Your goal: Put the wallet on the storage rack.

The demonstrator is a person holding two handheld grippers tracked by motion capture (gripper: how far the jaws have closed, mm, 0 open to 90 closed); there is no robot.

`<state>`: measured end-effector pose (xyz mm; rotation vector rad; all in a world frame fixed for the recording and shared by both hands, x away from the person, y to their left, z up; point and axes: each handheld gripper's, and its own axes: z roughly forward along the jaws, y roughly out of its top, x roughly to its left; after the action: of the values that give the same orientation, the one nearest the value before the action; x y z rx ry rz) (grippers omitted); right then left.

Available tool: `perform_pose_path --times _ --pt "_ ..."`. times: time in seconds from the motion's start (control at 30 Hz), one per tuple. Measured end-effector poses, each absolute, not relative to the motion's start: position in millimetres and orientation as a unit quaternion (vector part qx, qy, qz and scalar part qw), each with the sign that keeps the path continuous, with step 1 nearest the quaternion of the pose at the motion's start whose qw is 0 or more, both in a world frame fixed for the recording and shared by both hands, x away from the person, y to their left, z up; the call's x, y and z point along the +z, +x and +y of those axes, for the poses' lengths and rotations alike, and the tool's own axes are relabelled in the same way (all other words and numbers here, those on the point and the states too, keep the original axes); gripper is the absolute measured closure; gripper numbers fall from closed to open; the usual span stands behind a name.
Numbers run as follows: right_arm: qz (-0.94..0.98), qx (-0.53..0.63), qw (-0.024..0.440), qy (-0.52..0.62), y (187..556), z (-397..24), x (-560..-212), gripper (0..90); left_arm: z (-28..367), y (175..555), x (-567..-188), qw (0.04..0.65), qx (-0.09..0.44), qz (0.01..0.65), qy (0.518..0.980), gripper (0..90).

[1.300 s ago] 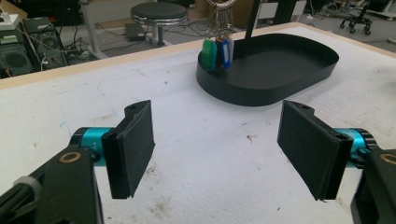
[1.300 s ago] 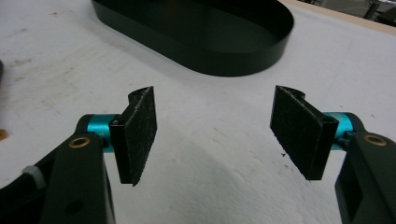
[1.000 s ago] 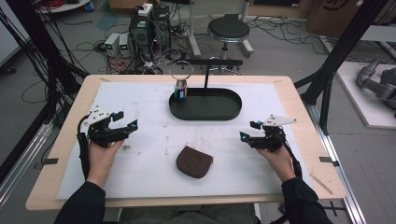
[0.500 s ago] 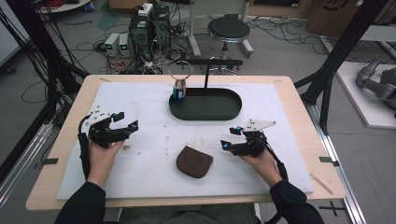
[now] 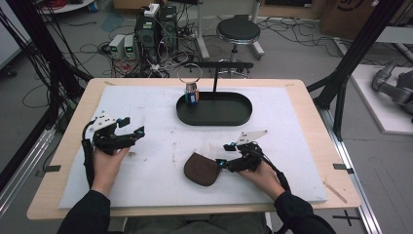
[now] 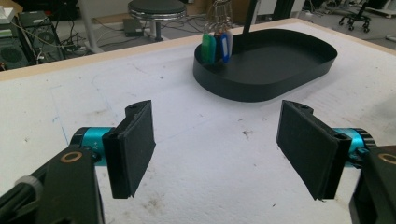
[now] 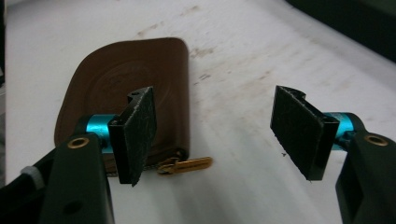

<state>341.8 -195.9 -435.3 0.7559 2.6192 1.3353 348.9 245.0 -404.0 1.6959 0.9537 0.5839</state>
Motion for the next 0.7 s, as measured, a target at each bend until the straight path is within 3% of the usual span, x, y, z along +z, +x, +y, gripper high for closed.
perform_pose_path --times 0.2,0.4,0.7 --pt "0.867 0.425 0.018 0.259 344.1 -191.1 -441.2 32.3 243.6 348.5 -403.8 0.527 0.245 0.397 0.711 27.7" --pt "0.856 0.419 -0.055 0.298 354.1 -195.1 -448.8 31.0 241.9 348.5 -403.7 0.526 0.245 0.395 0.712 27.8" --pt "0.865 0.416 -0.062 0.274 349.6 -194.6 -442.6 35.4 239.4 347.8 -402.8 0.524 0.248 0.39 0.716 28.2"
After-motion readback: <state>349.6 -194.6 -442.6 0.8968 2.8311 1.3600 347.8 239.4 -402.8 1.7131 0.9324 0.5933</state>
